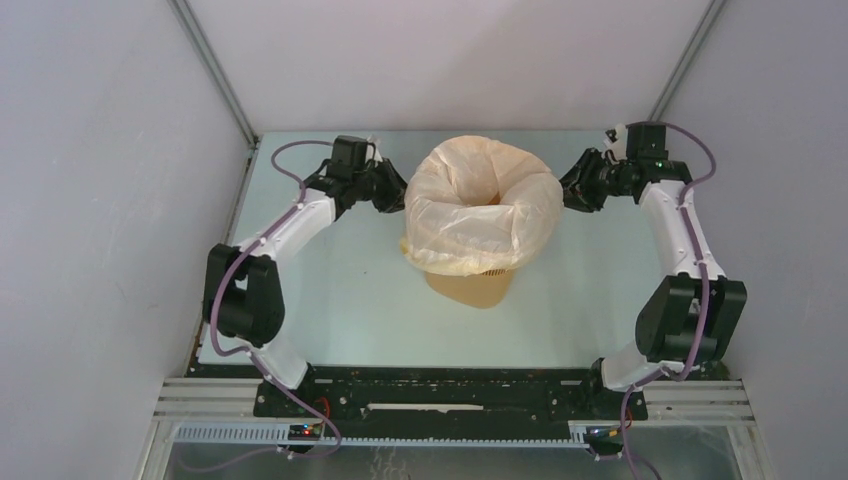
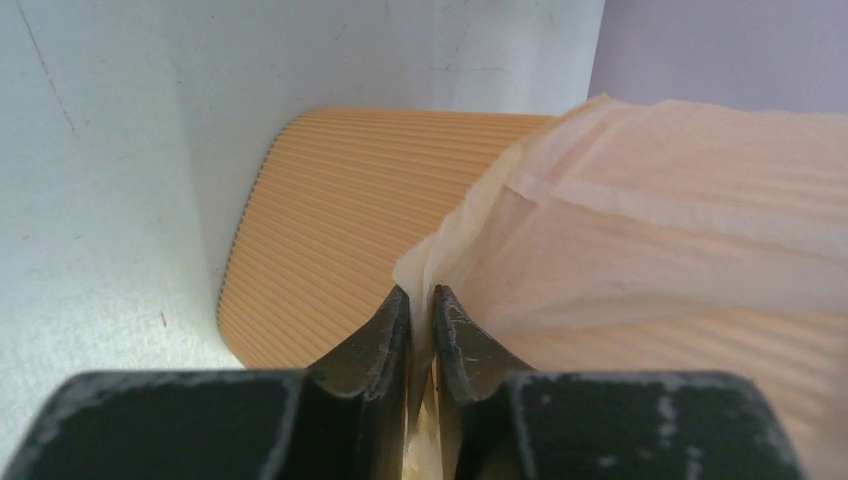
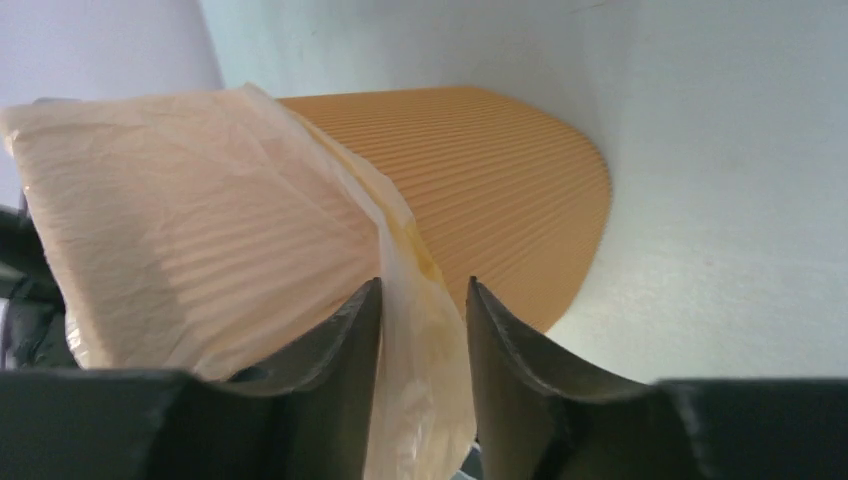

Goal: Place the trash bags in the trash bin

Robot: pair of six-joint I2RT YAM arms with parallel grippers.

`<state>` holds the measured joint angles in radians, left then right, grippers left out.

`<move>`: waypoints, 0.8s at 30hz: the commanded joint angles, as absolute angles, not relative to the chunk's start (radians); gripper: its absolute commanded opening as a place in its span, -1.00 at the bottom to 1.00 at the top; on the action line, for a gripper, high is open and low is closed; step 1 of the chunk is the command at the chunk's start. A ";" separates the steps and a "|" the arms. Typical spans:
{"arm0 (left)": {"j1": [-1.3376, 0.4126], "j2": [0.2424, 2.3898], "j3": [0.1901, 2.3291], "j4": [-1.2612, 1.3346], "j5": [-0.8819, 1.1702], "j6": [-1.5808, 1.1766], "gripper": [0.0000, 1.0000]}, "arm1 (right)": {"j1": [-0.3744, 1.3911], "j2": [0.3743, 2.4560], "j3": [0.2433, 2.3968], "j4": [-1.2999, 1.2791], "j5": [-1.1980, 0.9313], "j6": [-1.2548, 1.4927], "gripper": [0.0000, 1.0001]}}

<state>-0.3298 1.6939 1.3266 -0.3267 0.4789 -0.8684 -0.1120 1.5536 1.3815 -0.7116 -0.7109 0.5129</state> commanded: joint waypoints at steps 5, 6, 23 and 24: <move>-0.319 1.570 1.335 -0.363 0.507 -0.837 -0.58 | -0.110 1.369 1.596 -1.135 -0.317 0.327 0.37; -0.320 1.566 1.323 -0.352 0.509 -0.843 -0.58 | -0.108 1.336 1.599 -1.152 -0.287 0.332 0.41; -0.322 1.544 1.274 -0.349 0.548 -0.822 -0.47 | 0.489 0.794 1.225 -0.895 -0.317 0.527 0.51; -0.322 1.540 1.270 -0.351 0.549 -0.824 -0.47 | 0.531 0.811 1.223 -0.890 -0.272 0.534 0.50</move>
<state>-0.3241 1.5913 1.2839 -0.3584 0.5129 -0.8452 0.4061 0.7471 1.2404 -1.0351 -0.4061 0.4629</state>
